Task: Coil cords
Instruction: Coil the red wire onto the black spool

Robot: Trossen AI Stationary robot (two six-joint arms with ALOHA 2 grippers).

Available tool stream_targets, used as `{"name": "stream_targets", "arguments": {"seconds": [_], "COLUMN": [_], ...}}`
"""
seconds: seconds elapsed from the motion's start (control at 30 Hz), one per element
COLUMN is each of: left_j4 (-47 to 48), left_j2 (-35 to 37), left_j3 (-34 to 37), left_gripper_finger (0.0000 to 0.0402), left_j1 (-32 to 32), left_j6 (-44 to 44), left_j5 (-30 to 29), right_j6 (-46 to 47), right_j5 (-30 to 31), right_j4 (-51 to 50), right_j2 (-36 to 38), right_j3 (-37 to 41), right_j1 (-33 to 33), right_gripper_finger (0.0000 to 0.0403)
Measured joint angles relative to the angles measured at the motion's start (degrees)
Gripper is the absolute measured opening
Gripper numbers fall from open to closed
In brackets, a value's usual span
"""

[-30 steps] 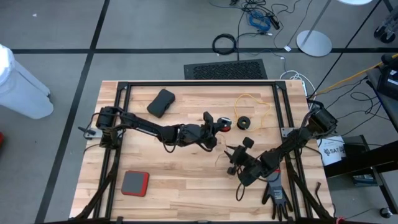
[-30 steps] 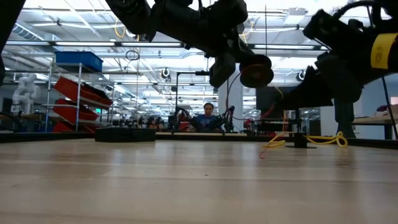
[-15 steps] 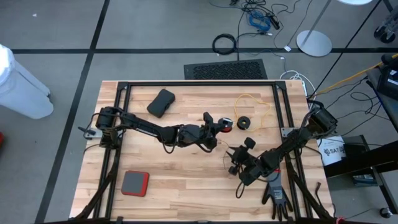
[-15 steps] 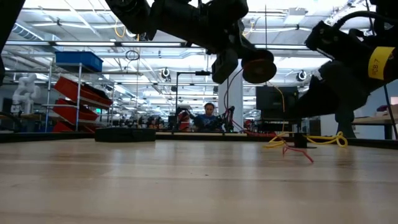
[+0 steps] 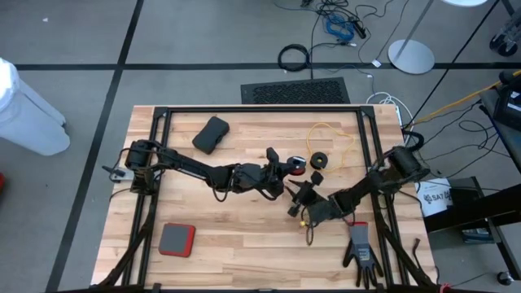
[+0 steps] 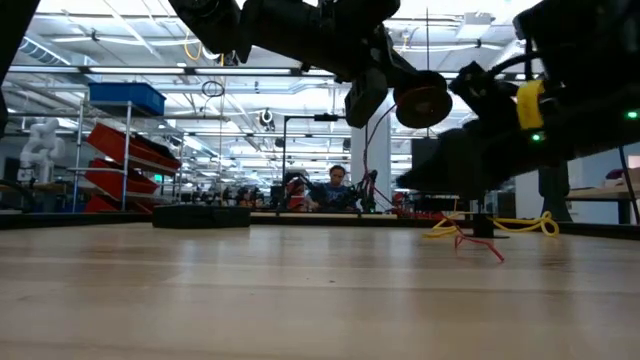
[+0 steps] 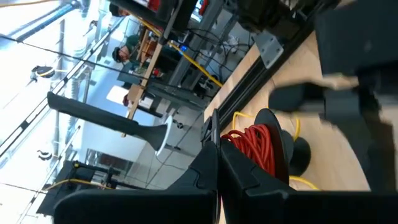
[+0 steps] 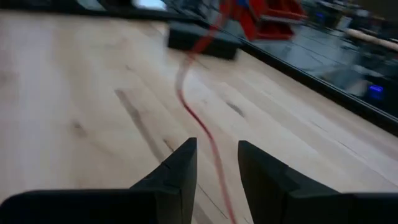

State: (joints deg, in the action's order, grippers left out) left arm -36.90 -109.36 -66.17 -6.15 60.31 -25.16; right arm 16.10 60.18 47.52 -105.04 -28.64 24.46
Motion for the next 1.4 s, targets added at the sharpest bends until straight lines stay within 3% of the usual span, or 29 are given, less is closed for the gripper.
{"name": "stream_targets", "arguments": {"seconds": [0.13, 0.27, 0.6, 0.83, 1.4], "left_j4": [-0.66, -1.47, -1.16, 0.22, 1.03], "left_j2": [0.15, 0.71, 2.24, 2.32, 2.38], "left_j3": [-0.02, -0.02, -0.04, -0.04, -0.04], "left_gripper_finger": [0.0001, 0.0001, 0.0001, 0.0001, 0.0001], "left_j1": [0.00, 0.00, -0.04, -0.16, -0.44], "left_j6": [-0.60, -1.48, -3.01, -3.01, -3.23], "left_j5": [1.15, 1.30, 1.37, 1.35, 1.15], "right_j6": [-10.62, -15.21, -19.29, -21.28, -21.60], "right_j5": [-6.58, -15.15, -15.93, -20.03, -19.54], "right_j4": [15.95, 23.29, 29.55, 30.80, 31.71], "right_j2": [-3.67, -5.88, -6.74, -6.72, -5.98], "right_j3": [1.54, 1.12, 1.13, 1.15, 2.17], "right_j1": [-3.14, -6.62, -8.27, -7.79, -5.68], "right_gripper_finger": [0.0105, 0.0105, 0.0103, 0.0083, 0.0045]}}
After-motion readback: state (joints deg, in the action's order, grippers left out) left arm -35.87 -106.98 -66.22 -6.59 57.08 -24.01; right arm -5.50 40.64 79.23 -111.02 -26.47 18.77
